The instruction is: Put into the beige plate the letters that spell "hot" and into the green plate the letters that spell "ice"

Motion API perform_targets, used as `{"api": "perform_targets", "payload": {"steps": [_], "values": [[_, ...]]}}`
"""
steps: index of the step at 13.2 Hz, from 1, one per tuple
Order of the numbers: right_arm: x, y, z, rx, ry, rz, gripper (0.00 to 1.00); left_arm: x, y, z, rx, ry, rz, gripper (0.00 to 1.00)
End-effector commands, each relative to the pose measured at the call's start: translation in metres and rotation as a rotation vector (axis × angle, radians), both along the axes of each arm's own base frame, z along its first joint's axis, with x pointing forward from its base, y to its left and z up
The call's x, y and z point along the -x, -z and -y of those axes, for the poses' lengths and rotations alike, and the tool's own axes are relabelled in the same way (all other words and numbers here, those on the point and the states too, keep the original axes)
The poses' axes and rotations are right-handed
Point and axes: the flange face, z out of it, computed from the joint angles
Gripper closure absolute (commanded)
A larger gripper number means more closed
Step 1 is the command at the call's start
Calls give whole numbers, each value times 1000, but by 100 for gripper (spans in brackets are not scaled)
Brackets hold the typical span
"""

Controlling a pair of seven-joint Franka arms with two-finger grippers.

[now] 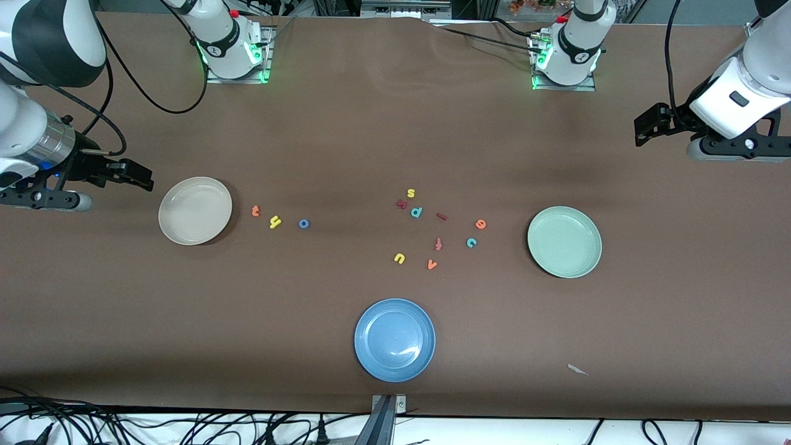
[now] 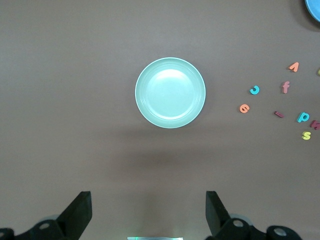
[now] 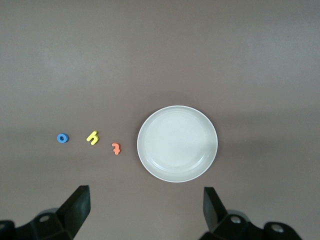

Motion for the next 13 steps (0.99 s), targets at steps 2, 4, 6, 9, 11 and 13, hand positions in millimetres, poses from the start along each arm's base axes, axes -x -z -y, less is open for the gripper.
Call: {"api": "perform_targets", "payload": {"steps": [2, 4, 6, 9, 11, 13], "values": [[5, -9, -3, -19, 11, -1, 0, 3, -9, -2, -35, 23, 2, 0], [5, -9, -3, -18, 11, -6, 0, 3, -9, -2, -35, 23, 2, 0], [7, -8, -3, -18, 11, -17, 0, 3, -9, -2, -35, 23, 2, 0], [8, -11, -4, -19, 9, -12, 0, 2, -7, -2, -35, 22, 2, 0], [8, -11, -4, -19, 8, -12, 0, -3, -2, -1, -32, 19, 3, 0], [8, -11, -5, -17, 6, -12, 0, -10, 9, 0, -33, 17, -7, 0]]}}
